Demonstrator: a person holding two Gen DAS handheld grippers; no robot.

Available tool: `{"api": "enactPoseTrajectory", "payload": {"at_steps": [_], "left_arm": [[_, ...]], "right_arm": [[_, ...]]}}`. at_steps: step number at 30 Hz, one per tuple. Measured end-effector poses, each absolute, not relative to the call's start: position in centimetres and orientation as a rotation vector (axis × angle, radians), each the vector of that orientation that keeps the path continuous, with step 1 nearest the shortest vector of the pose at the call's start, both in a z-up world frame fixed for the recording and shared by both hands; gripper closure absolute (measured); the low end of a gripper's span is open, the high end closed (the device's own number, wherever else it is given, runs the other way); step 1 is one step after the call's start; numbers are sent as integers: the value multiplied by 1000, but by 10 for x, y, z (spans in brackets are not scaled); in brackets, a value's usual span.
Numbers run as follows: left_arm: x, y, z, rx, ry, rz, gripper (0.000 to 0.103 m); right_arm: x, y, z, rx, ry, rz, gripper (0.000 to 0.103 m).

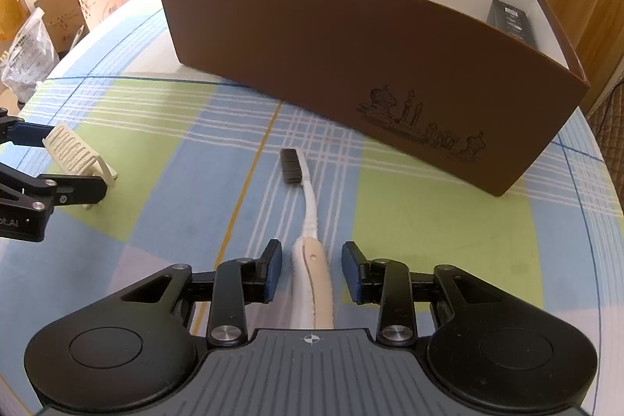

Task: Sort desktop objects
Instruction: 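Grasp the white toothbrush handle with the right gripper while the left holds the clip, then lift and carry the white clip and toothbrush with both grippers over the box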

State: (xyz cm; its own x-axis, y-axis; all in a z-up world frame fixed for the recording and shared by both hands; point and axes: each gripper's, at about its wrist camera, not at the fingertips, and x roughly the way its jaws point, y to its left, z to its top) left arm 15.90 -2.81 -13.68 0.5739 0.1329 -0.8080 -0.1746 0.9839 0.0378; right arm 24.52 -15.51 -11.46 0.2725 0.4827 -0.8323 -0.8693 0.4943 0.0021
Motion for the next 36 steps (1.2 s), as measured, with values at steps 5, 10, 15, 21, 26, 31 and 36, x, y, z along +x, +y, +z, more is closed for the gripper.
{"api": "enactPoseTrajectory", "payload": {"at_steps": [5,10,15,21,26,31,36], "left_arm": [[162,-30,-140,-38,944,184,19],[162,-34,-140,-25,944,172,19],[159,-39,-139,-15,949,151,20],[155,-43,-132,-11,939,126,20],[154,-42,-117,-16,923,118,20],[161,-43,-98,-7,897,111,20],[175,-43,-76,-12,859,91,20]], "right_arm": [[244,-156,-115,-507,885,958,69],[243,-157,-113,-509,879,960,69],[238,-157,-112,-547,880,992,85],[234,-167,-108,-545,928,1001,86],[240,-183,-99,-489,987,1007,86],[244,-191,-76,-433,983,1024,86],[257,-191,-47,-387,940,1045,86]]}}
